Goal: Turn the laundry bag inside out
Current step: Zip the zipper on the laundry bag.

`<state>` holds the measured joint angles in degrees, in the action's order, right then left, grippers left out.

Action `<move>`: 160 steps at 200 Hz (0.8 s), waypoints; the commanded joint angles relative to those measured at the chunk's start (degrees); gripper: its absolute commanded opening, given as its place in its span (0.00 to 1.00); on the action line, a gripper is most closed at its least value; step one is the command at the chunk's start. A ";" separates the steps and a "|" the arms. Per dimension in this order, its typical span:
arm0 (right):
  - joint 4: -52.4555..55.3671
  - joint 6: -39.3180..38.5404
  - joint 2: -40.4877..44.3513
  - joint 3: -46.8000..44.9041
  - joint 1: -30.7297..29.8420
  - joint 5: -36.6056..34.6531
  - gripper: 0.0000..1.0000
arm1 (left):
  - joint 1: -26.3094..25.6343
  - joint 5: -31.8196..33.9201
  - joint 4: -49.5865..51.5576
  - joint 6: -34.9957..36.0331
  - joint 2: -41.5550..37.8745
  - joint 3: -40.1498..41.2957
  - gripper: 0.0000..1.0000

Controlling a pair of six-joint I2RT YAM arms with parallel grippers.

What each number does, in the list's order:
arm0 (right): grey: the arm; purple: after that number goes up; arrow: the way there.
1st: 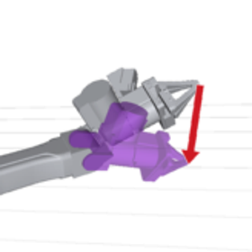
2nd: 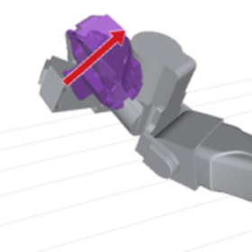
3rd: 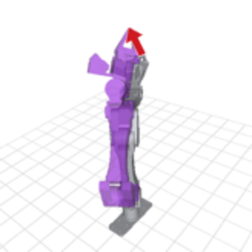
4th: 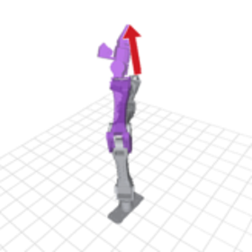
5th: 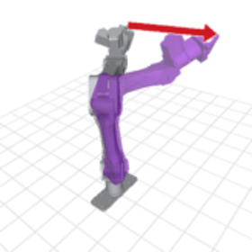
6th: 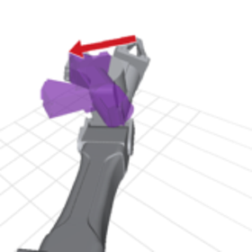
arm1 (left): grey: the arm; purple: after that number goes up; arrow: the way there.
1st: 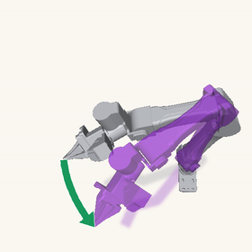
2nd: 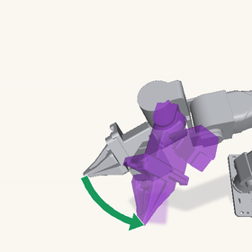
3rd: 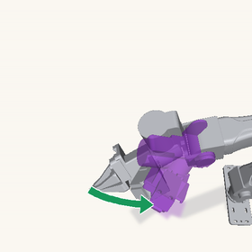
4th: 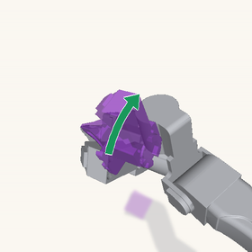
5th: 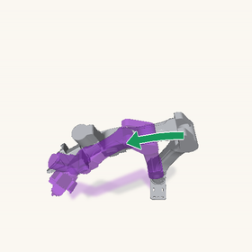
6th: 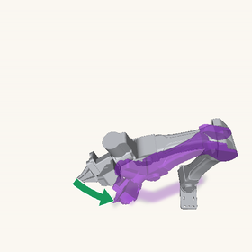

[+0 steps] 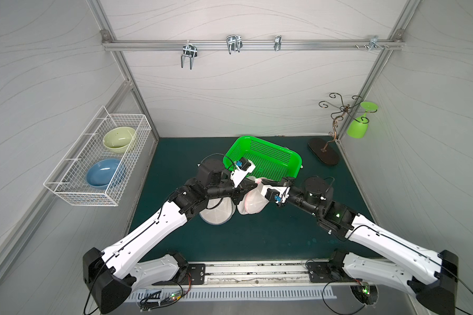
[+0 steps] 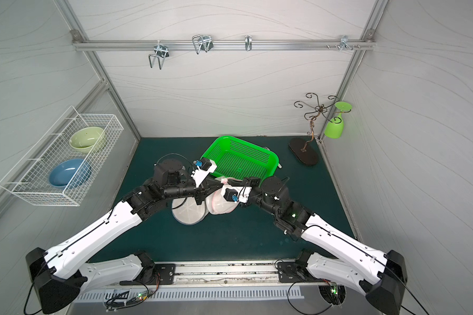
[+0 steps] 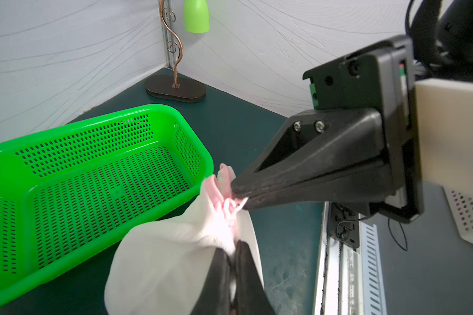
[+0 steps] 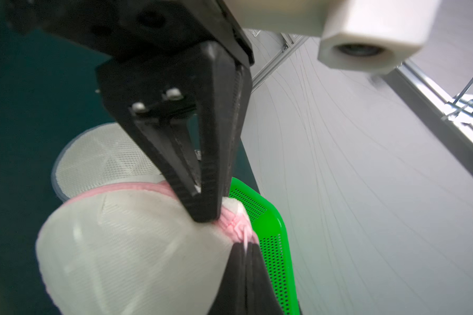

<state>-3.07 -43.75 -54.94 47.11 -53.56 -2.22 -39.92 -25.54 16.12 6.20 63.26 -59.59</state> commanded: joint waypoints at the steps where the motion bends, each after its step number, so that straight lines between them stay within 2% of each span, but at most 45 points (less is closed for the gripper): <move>1: 7.40 21.17 0.58 4.83 -0.32 -1.36 0.00 | -0.18 1.99 -2.78 4.00 -3.30 1.56 0.00; 27: 17.72 37.77 -0.32 9.71 -0.32 -1.79 0.00 | -0.17 3.95 -3.90 6.11 -5.40 3.07 0.00; 75: 24.53 55.20 -0.09 12.98 1.55 4.11 0.00 | -0.21 7.28 -6.94 7.35 -6.99 5.45 0.00; 92: 27.17 61.49 -0.13 13.53 5.12 7.29 0.00 | -0.16 8.65 -9.03 6.78 -7.91 6.80 0.00; 125: 29.63 74.28 1.01 11.73 14.64 18.04 0.00 | -0.11 11.61 -10.97 5.98 -9.24 8.23 0.00; 160: 31.01 80.67 2.22 7.43 22.46 26.29 0.00 | -0.11 14.96 -12.65 4.38 -10.52 9.63 0.00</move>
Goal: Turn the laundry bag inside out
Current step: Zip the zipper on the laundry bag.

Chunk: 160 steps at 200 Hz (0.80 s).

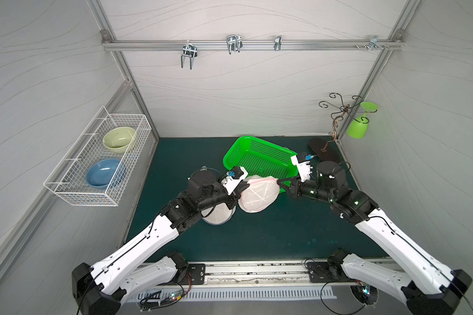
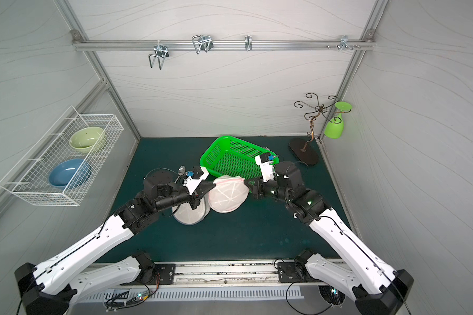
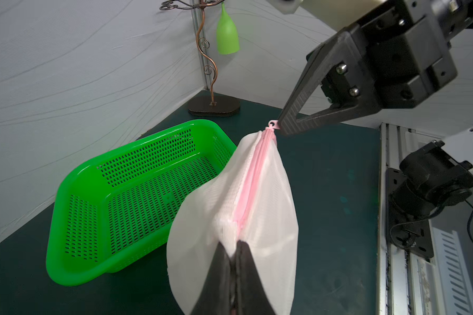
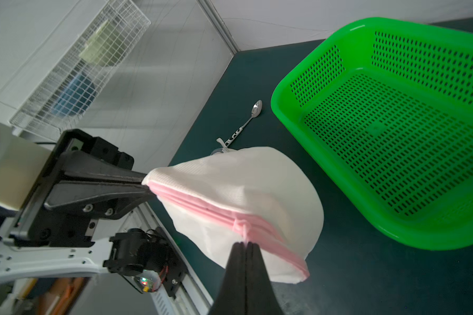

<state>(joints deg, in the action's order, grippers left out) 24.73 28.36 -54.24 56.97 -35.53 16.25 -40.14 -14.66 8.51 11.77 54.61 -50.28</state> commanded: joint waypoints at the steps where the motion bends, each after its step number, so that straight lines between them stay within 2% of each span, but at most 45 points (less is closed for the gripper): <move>1: 3.22 8.69 1.51 -2.50 4.64 8.13 0.00 | 0.04 4.18 -5.07 -1.25 -1.96 0.34 0.00; 23: 3.23 11.13 1.64 -4.43 8.50 12.53 0.00 | 0.08 5.78 -5.97 -2.34 -2.64 1.27 0.00; 49: 2.16 11.70 1.18 -3.81 9.64 13.43 0.00 | 0.07 6.13 -6.35 -2.90 -2.69 2.20 0.00; 86: 3.30 5.94 -1.93 2.88 9.69 14.13 0.00 | 0.11 3.22 -1.39 -0.40 -0.51 1.16 0.00; 94: 3.92 4.18 -2.56 4.30 9.69 14.50 0.00 | 0.08 2.86 -0.36 0.03 -0.30 1.06 0.08; 107: 4.31 1.29 -3.32 5.69 9.67 15.06 0.00 | 0.08 1.90 1.17 1.13 -0.21 1.00 0.27; 122: 5.54 -3.23 -3.67 6.96 9.58 14.74 0.00 | 0.14 1.74 3.29 1.85 -0.12 0.80 0.41; 135: 7.28 -7.00 -3.85 7.97 9.60 14.08 0.00 | 0.08 1.65 5.62 1.98 0.16 0.49 0.47; 160: 10.68 -13.11 -4.76 9.45 9.51 14.66 0.00 | 0.06 0.23 8.95 2.21 1.15 -0.54 0.50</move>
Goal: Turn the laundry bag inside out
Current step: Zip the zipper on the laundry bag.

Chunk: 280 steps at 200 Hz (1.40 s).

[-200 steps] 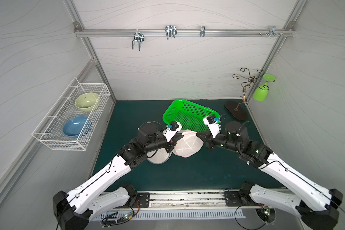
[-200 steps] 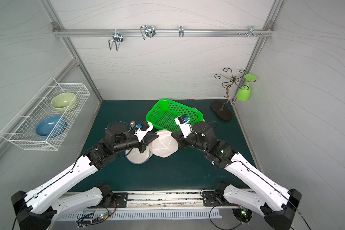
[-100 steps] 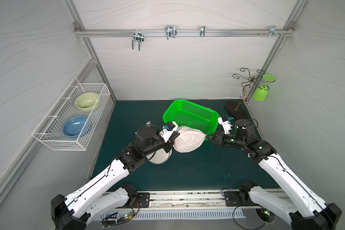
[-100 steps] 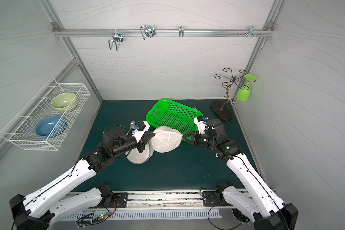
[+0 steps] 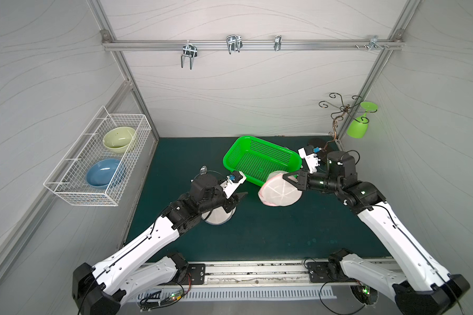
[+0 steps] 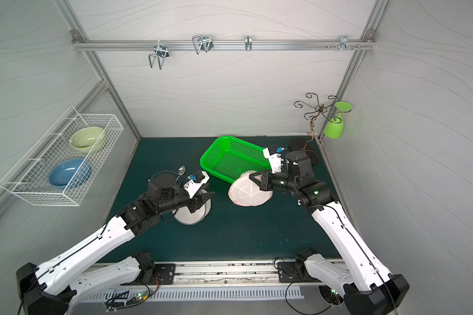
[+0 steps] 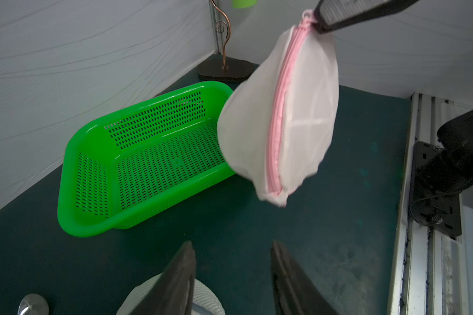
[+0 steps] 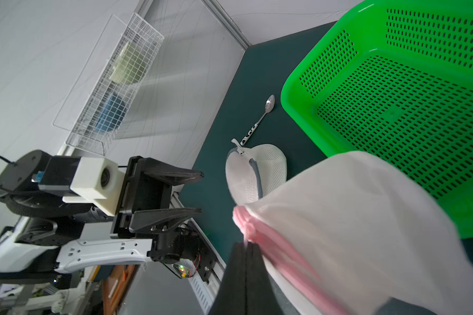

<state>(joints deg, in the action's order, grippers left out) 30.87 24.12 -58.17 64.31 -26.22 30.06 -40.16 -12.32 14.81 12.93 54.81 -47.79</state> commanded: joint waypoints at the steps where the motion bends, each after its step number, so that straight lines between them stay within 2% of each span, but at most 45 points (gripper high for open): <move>1: 4.67 -9.02 -0.86 2.12 0.20 0.95 0.00 | 0.08 -2.32 2.62 1.05 0.98 -3.11 0.50; 38: 7.47 -14.07 -2.57 2.09 -1.26 1.44 0.00 | -0.16 -12.20 0.05 -0.56 4.26 -7.41 0.51; 74: 4.63 -10.33 -3.95 1.02 -3.61 -1.75 0.00 | -2.11 -15.79 -2.18 -3.22 9.68 -12.97 0.52; 112: 1.66 -3.62 -5.59 2.04 -10.36 -10.64 0.00 | -3.89 -12.80 -0.14 -5.34 12.69 -15.40 0.52; 168: -4.68 4.57 -3.79 1.58 -16.27 -17.74 0.00 | -3.98 -10.89 -0.36 -9.10 12.78 -14.66 0.52; 228: -5.06 5.78 -3.79 3.13 -20.78 -24.86 0.00 | -3.98 -13.08 -3.28 -12.18 12.73 -14.05 0.50; 280: -6.16 7.54 -3.79 4.95 -23.14 -27.77 0.00 | -3.96 -13.12 -2.71 -13.26 13.02 -14.40 0.49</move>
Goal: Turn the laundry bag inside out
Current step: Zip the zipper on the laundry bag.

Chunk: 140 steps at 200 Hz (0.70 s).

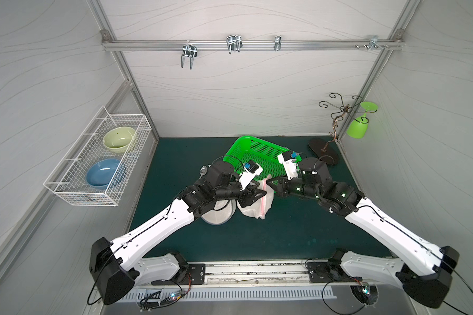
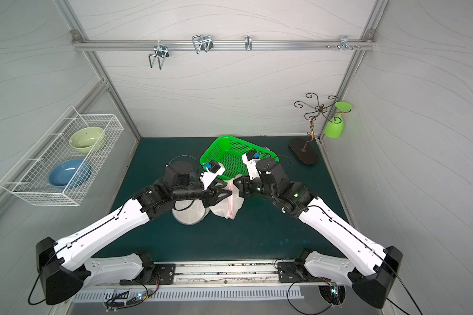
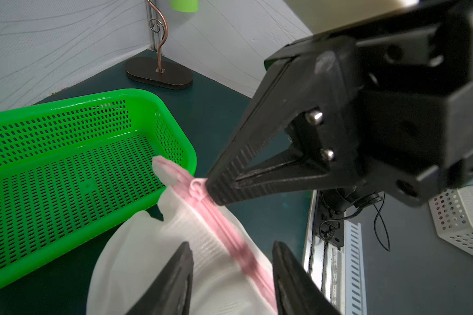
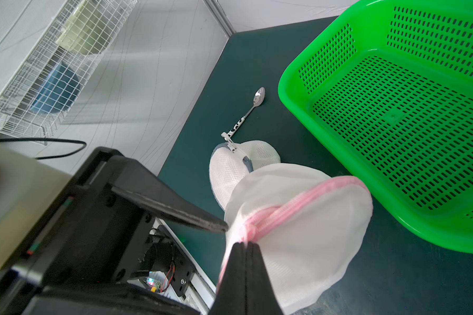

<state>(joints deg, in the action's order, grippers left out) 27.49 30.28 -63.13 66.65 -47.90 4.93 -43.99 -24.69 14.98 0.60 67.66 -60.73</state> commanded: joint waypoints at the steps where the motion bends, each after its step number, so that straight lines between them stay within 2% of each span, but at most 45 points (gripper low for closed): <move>1: -2.78 1.38 1.17 2.61 -1.46 -2.63 0.00 | -0.18 -0.69 -2.83 -0.94 0.14 -1.48 0.49; 23: -3.13 1.72 1.02 3.29 -2.26 -2.79 0.00 | -0.21 0.14 -2.16 -0.76 0.54 -2.03 0.47; 48: -3.10 1.53 0.57 3.73 -2.96 -2.64 0.00 | -0.16 1.99 -2.41 -0.45 0.23 -2.10 0.40; 105: 1.13 -3.61 0.89 6.48 -3.35 -4.53 0.00 | -0.18 5.88 -2.77 0.15 -2.27 -0.57 0.00; 140: 4.78 -5.94 1.97 7.44 -1.37 -5.16 0.00 | -0.17 5.41 -2.44 1.76 -5.09 0.59 0.00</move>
<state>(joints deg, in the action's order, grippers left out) 29.52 27.14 -63.11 72.29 -50.74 1.28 -43.99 -19.68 14.66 0.69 65.23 -60.55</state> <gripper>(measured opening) 0.057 0.059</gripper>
